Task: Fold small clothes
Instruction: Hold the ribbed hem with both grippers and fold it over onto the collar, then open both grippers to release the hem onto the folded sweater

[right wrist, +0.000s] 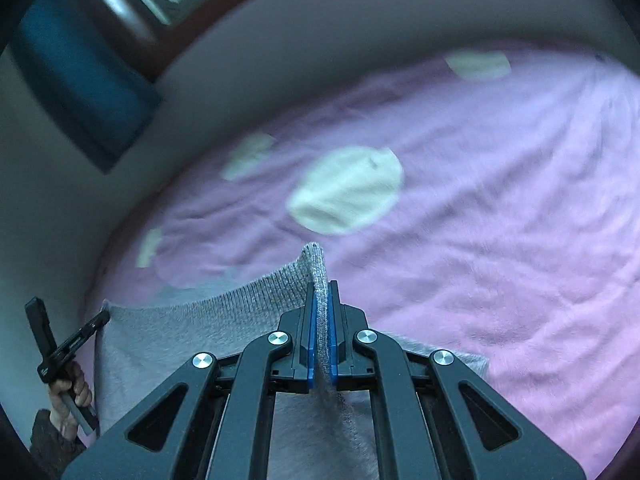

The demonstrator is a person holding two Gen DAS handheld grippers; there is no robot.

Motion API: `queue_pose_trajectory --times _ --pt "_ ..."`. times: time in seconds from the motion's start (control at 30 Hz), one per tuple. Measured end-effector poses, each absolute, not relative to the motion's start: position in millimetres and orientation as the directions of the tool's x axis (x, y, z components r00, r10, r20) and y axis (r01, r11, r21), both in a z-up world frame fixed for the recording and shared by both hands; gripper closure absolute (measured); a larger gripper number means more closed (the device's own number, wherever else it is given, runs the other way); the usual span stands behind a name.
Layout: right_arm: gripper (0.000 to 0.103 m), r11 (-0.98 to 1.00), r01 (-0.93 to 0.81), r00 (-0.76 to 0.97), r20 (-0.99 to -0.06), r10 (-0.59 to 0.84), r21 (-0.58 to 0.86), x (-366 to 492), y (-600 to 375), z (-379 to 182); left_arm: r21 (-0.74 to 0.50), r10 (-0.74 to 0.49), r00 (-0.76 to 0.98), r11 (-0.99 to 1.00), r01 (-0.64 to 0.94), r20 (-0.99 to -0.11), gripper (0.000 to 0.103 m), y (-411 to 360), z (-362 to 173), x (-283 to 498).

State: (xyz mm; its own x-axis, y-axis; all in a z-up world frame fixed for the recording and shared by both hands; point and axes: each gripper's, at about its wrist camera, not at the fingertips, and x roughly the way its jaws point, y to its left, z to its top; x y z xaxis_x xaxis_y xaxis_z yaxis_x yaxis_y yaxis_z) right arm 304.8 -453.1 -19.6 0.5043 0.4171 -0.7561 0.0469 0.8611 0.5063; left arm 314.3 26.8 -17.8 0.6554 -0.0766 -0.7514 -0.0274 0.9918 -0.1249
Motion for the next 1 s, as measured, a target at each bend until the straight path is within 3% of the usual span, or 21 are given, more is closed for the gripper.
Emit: queue_pose_trajectory --times 0.3,0.47,0.5,0.57,0.63,0.8,1.0 --pt "0.099 0.819 0.09 0.483 -0.744 0.462 0.567 303 -466 -46 -0.136 -0.094 0.598 0.99 -0.024 -0.796 0.098 30 -44 321" --pt "0.095 0.763 0.118 0.5 -0.702 0.507 0.635 281 -479 -30 -0.198 -0.139 0.61 0.98 -0.031 -0.78 0.086 35 -27 300" --pt "0.092 0.754 0.113 0.511 -0.689 0.515 0.647 271 -482 -23 -0.208 -0.15 0.615 0.978 -0.023 -0.774 0.08 33 -22 288" --pt "0.067 0.743 0.102 0.528 -0.669 0.523 0.661 251 -483 -10 -0.235 -0.183 0.631 0.972 0.002 -0.754 0.071 29 -14 265" --pt "0.059 0.735 0.081 0.541 -0.649 0.535 0.673 230 -485 0 -0.253 -0.209 0.637 0.967 0.023 -0.742 0.063 24 -8 241" --pt "0.049 0.723 0.04 0.558 -0.615 0.557 0.69 159 -486 20 -0.291 -0.267 0.648 0.954 0.073 -0.713 0.049 11 -4 173" --pt "0.048 0.699 0.047 0.544 -0.605 0.581 0.714 90 -487 15 -0.213 -0.221 0.64 0.973 0.091 -0.736 0.046 -2 -22 124"
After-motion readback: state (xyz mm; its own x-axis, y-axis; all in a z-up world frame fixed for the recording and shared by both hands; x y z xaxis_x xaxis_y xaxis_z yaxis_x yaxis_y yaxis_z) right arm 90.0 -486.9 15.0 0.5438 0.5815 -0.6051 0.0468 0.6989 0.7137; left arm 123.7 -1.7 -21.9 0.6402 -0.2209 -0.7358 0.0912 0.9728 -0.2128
